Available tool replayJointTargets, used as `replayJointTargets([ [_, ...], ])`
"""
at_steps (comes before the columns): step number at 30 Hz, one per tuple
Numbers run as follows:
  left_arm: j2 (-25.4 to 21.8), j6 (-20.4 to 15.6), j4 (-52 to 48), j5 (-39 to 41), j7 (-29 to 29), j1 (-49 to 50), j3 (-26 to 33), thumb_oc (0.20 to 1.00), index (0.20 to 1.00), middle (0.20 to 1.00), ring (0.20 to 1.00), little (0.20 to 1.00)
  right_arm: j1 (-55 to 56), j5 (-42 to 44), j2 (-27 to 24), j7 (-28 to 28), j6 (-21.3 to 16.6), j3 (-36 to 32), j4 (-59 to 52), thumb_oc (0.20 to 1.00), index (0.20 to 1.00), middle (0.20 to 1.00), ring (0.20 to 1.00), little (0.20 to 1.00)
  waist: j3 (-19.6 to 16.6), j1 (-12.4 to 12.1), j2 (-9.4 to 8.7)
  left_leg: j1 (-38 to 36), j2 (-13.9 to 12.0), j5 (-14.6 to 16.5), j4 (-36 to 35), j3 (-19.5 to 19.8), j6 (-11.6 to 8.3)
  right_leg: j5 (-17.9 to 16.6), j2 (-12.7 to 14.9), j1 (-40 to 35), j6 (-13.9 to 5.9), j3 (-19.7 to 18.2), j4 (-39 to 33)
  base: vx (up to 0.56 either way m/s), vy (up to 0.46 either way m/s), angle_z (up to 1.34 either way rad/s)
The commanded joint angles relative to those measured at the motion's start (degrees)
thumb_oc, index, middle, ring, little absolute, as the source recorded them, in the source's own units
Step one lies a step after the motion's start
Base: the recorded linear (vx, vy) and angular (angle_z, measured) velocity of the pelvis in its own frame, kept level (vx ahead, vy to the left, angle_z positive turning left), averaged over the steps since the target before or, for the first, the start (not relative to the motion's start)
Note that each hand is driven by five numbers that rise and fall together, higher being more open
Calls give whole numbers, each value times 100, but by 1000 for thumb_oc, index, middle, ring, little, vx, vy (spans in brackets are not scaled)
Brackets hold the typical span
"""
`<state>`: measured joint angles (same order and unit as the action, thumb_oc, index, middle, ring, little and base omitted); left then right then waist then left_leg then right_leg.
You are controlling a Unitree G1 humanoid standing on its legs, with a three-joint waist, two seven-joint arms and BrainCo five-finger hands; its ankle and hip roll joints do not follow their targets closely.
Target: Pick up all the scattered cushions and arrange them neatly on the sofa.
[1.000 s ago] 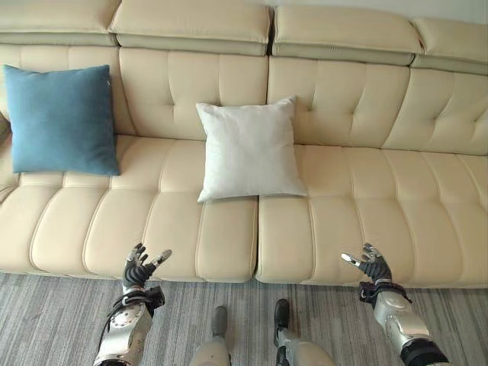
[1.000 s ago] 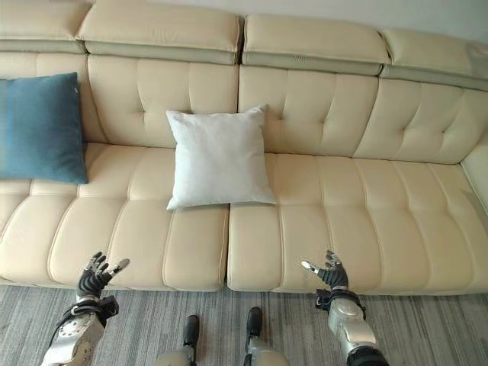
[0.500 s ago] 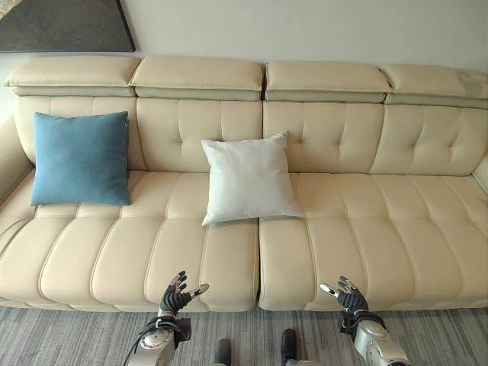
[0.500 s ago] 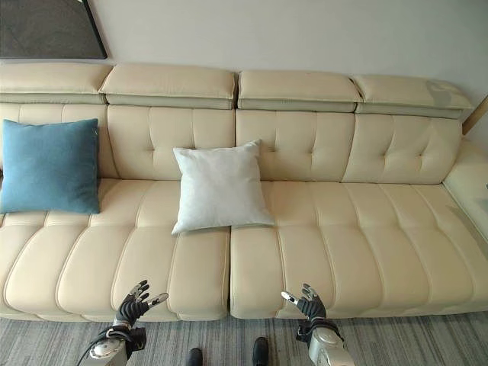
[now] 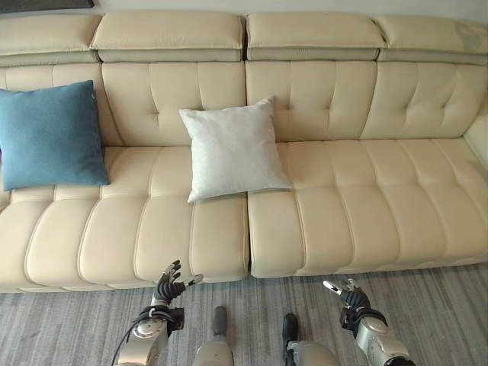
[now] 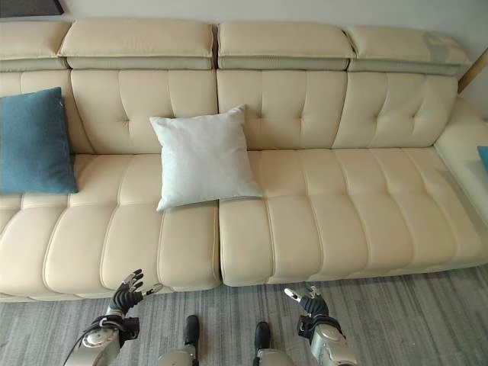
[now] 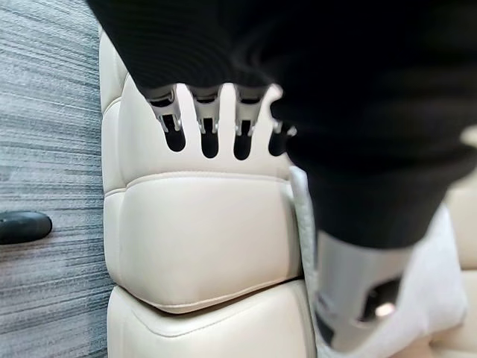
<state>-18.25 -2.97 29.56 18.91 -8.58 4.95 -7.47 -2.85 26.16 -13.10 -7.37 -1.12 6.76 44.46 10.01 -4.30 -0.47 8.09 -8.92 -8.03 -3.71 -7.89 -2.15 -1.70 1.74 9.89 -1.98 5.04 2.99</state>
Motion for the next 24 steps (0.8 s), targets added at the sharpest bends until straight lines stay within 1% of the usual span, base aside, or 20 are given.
replayJointTargets([
  [1,-220,-219,-327,-12,-42,-83,137,1000,1000,1000,1000,1000,-96,-23,-79,-88,-249,93,-429,1000,1000,1000,1000,1000,-57,-67,-177,594,447,-51,240,196,-160,1091,136,-1228,-260,-60,-122,-156,-169,5],
  [2,-218,-217,-329,-12,-42,-81,138,1000,1000,1000,1000,1000,-96,-23,-82,-88,-248,94,-430,1000,1000,1000,1000,1000,-57,-60,-170,600,443,-53,244,205,-164,1087,129,-1229,-256,-53,-125,-238,-213,6],
  [3,-188,-223,-383,-14,-38,-100,106,1000,1000,1000,1000,1000,-141,-47,-141,-87,-267,137,-490,1000,1000,1000,1000,1000,48,-36,-38,693,348,-281,227,250,-349,1111,0,-1232,-175,40,-231,-241,-191,14],
  [4,-160,-246,-380,-18,-49,-129,89,1000,1000,1000,1000,1000,-166,-77,-198,-94,-283,167,-534,1000,1000,1000,1000,1000,105,-15,27,760,295,-417,195,282,-449,1094,-34,-1226,-142,125,-250,-347,-234,20],
  [5,-139,-259,-382,-12,-52,-173,65,1000,1000,1000,1000,1000,-194,-119,-232,-115,-282,199,-561,1000,1000,1000,1000,1000,175,-17,56,790,272,-447,203,322,-513,1067,-33,-1181,-116,160,-224,-274,-120,38],
  [6,-121,-263,-384,-6,-42,-196,63,1000,1000,1000,1000,1000,-212,-139,-252,-118,-272,211,-564,1000,1000,1000,1000,1000,209,3,65,804,292,-373,252,358,-485,1040,-19,-1133,-102,211,-203,-191,-72,42],
  [7,-120,-263,-384,-6,-42,-197,64,1000,1000,1000,1000,1000,-214,-140,-252,-118,-272,211,-563,1000,1000,1000,1000,1000,210,10,67,811,293,-368,262,365,-484,1042,-19,-1133,-103,218,-201,-276,-99,38],
  [8,-89,-271,-423,-31,-24,-173,52,1000,1000,1000,1000,1000,-207,-187,-265,-86,-261,251,-591,1000,1000,1000,1000,1000,254,97,5,714,373,19,679,389,-330,905,114,-1025,-129,330,-191,-248,-87,31],
  [9,-89,-262,-448,-39,3,-144,49,1000,1000,1000,1000,1000,-182,-195,-253,-66,-237,248,-628,1000,1000,1000,1000,1000,215,138,-15,676,393,181,856,374,-276,844,157,-971,-134,379,-204,-300,-103,29],
  [11,-63,-248,-456,-23,54,-77,47,1000,1000,1000,1000,1000,-162,-201,-247,-24,-231,278,-606,1000,1000,1000,1000,1000,184,179,-82,506,541,649,1280,421,-191,743,252,-926,-127,375,-264,-142,-40,19],
  [13,-24,-231,-437,24,91,-20,41,1000,1000,1000,1000,1000,-151,-218,-251,31,-230,309,-630,1000,1000,1000,1000,1000,146,229,-110,320,694,1051,1611,488,-134,680,294,-888,-115,385,-335,-105,-1,-8],
  [14,-5,-234,-445,52,90,2,40,1000,1000,1000,1000,1000,-139,-221,-246,53,-243,307,-645,1000,1000,1000,1000,1000,102,269,-83,112,701,1172,1523,473,-122,672,271,-867,-128,403,-380,-65,60,-13],
  [15,34,-198,-455,58,96,50,11,1000,1000,1000,1000,1000,-101,-223,-215,50,-228,275,-623,1000,1000,1000,1000,1000,10,336,-19,-100,668,1107,1288,454,-118,641,219,-806,-142,435,-398,-27,56,-6],
  [16,37,-196,-457,57,95,56,9,1000,1000,1000,1000,1000,-95,-223,-218,50,-228,276,-625,1000,1000,1000,1000,1000,17,335,-14,-130,665,1098,1257,454,-122,643,215,-822,-140,435,-400,19,94,24],
  [17,67,-148,-492,32,112,136,-21,1000,1000,1000,1000,1000,-79,-204,-200,44,-222,252,-601,1000,1000,1000,1000,1000,-116,376,71,-360,643,1004,698,412,-114,584,132,-810,-174,460,-504,8,90,29],
  [18,79,-149,-475,21,108,128,-45,1000,1000,1000,1000,1000,-83,-194,-200,22,-236,224,-599,1000,1000,1000,1000,1000,-137,398,90,-396,643,955,513,416,-133,544,135,-788,-193,485,-528,6,92,32],
  [19,80,-150,-474,21,108,128,-46,1000,1000,1000,1000,1000,-83,-194,-201,22,-236,224,-599,1000,1000,1000,1000,1000,-136,400,91,-407,645,942,489,419,-133,542,136,-792,-194,489,-531,-36,108,23],
  [20,69,-141,-485,-17,107,115,-76,1000,1000,1000,1000,1000,-91,-168,-184,-5,-232,196,-602,1000,1000,1000,1000,1000,-186,433,98,-490,682,897,212,449,-127,461,138,-768,-224,497,-612,-30,109,23],
  [24,50,-102,-563,-85,125,157,-63,1000,1000,1000,1000,1000,-27,-231,-167,-12,-201,212,-653,1000,1000,1000,1000,1000,-165,442,71,-574,722,896,78,444,-72,342,176,-748,-302,423,-653,-46,108,6],
])
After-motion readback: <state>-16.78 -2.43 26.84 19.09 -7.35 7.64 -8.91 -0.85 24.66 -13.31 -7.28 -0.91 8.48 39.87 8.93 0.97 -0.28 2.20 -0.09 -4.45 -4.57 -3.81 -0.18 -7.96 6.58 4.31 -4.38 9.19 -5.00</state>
